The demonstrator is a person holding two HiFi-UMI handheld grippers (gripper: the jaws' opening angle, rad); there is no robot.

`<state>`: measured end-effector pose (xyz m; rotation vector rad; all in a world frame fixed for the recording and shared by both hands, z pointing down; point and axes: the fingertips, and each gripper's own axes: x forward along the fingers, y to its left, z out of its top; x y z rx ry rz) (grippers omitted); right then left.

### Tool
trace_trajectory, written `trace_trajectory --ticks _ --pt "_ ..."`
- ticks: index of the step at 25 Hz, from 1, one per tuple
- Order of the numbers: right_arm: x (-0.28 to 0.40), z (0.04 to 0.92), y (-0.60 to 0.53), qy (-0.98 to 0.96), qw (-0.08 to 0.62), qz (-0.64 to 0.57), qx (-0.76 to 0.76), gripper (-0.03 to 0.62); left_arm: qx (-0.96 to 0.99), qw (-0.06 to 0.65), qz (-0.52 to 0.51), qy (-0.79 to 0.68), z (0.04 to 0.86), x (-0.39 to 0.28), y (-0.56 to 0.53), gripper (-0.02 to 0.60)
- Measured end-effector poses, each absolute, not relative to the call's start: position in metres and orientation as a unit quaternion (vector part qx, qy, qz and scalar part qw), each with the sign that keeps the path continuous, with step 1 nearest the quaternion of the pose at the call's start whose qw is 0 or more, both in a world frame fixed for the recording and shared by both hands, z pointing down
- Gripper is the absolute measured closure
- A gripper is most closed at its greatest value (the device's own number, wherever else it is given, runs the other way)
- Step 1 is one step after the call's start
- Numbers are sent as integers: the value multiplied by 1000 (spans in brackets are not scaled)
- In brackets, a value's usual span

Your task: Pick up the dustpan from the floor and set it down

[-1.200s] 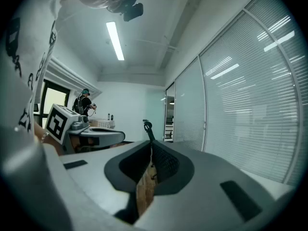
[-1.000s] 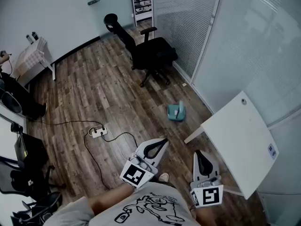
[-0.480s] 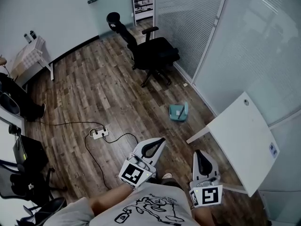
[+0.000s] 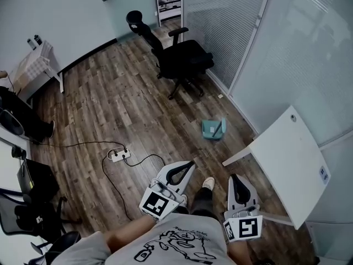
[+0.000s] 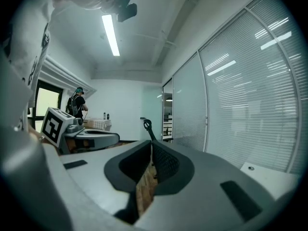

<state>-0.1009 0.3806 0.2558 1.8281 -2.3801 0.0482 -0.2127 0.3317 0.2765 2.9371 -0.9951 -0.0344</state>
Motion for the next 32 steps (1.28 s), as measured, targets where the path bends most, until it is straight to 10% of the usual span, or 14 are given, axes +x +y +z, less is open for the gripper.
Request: trace_trajectory --ticks 32 --pt "81 261 213 -807 55 21 587 585 942 -2 10 -337 277 -35 169 588"
